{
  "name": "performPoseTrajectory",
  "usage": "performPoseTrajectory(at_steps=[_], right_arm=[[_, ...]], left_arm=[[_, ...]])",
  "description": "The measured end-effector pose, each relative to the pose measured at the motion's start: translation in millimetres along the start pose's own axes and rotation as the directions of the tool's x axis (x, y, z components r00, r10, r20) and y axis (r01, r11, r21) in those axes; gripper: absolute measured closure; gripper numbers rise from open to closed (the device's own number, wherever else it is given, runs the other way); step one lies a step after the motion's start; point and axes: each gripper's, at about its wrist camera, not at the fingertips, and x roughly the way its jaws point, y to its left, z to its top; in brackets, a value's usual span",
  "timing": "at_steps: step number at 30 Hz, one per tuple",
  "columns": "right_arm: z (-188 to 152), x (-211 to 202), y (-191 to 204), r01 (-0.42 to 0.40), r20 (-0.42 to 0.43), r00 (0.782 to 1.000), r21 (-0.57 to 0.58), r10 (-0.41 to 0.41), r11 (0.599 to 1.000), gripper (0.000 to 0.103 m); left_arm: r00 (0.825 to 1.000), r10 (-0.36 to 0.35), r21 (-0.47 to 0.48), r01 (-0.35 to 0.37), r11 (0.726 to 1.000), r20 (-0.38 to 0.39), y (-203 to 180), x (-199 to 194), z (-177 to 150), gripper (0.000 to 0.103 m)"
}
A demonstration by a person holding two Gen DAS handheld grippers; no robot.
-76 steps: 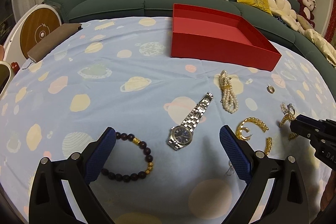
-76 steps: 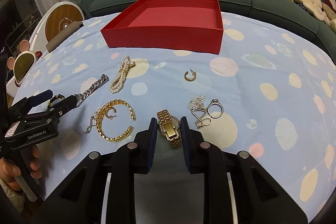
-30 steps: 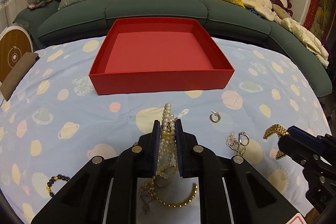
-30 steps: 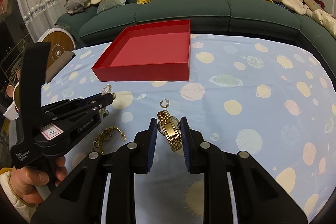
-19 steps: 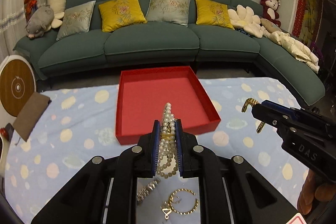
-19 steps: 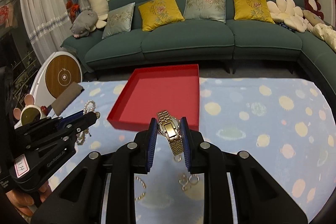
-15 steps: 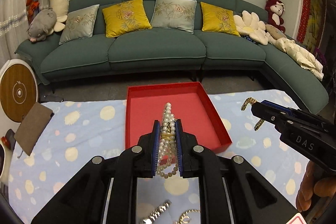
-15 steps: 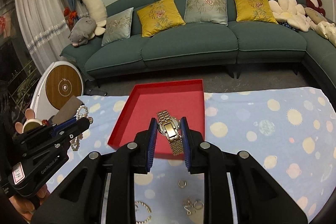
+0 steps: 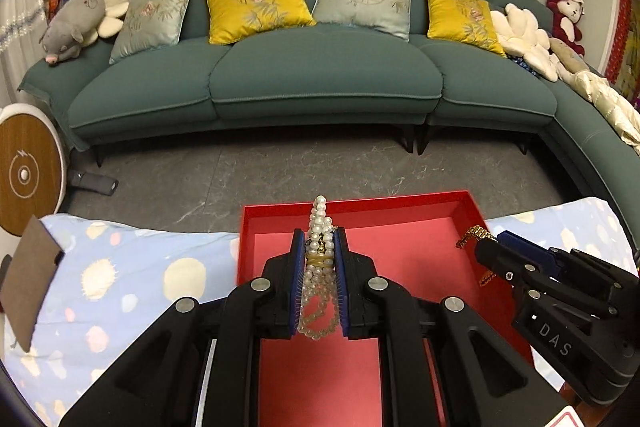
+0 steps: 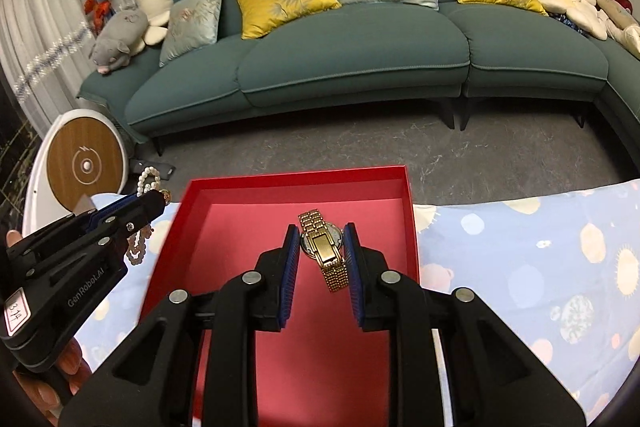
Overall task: Organize jewelry
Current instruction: 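Carry both items over the red box and open both tools to drop them, then move the left tool to the silver watch while the right tool moves to the gold cuff bangle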
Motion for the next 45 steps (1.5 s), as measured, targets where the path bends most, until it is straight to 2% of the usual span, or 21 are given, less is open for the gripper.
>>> performPoseTrajectory(at_steps=[8, 12, 14, 15, 16, 17, 21, 26, 29, 33, 37, 41, 45], right_arm=[[4, 44, -6, 0.025, -0.048, 0.999, -0.002, -0.026, 1.000, 0.081], [2, 48, -6, 0.029, -0.036, 0.999, -0.004, -0.029, 1.000, 0.080], [1, 45, -6, 0.029, -0.020, 0.999, -0.006, -0.029, 1.000, 0.077], [1, 43, -7, 0.026, -0.012, 1.000, -0.003, -0.027, 1.000, 0.075], [0, 38, -8, 0.024, -0.001, 1.000, 0.002, -0.024, 1.000, 0.075], [-1, 33, -9, 0.018, 0.011, 1.000, 0.008, -0.018, 1.000, 0.075], [-7, -7, -13, -0.012, 0.044, 0.999, 0.000, 0.012, 1.000, 0.074], [-31, -87, -12, -0.022, 0.080, 0.996, -0.046, 0.026, 0.999, 0.073], [-51, -131, -8, -0.019, 0.080, 0.997, -0.064, 0.024, 0.998, 0.066], [-84, -181, 2, -0.036, 0.065, 0.997, -0.075, 0.041, 0.997, 0.064], [-119, -221, 15, 0.009, 0.065, 0.998, -0.122, -0.001, 0.993, 0.059], [-157, -248, 15, 0.022, 0.079, 0.997, -0.101, -0.014, 0.995, 0.049], [-198, -250, 7, 0.025, 0.064, 0.998, -0.033, -0.023, 0.999, 0.047]], left_arm=[[0.996, 0.043, 0.008, -0.043, 0.999, -0.072, 0, 55, -7, 0.091], [0.992, 0.026, -0.009, -0.027, 1.000, -0.120, 3, 70, -7, 0.089], [0.992, 0.033, -0.008, -0.034, 0.999, -0.121, 3, 71, -8, 0.077], [0.993, 0.049, -0.009, -0.050, 0.999, -0.109, 2, 69, -9, 0.059], [0.994, 0.063, -0.011, -0.064, 0.998, -0.085, 2, 63, -9, 0.048], [0.996, 0.073, -0.010, -0.073, 0.997, -0.059, 3, 55, -11, 0.047], [0.999, 0.036, -0.012, -0.036, 0.999, 0.000, 10, 13, -21, 0.047], [0.999, -0.017, -0.041, 0.018, 0.999, 0.032, 29, -62, -54, 0.047], [0.999, -0.029, -0.039, 0.029, 0.999, 0.015, 31, -101, -80, 0.047], [0.998, -0.059, -0.014, 0.059, 0.998, -0.031, 30, -143, -113, 0.041], [0.996, -0.073, -0.022, 0.071, 0.997, -0.058, 30, -176, -153, 0.039], [0.997, -0.064, -0.092, 0.060, 0.994, -0.040, 40, -207, -195, 0.037], [0.998, -0.024, -0.093, 0.019, 0.996, -0.052, 41, -217, -233, 0.037]])
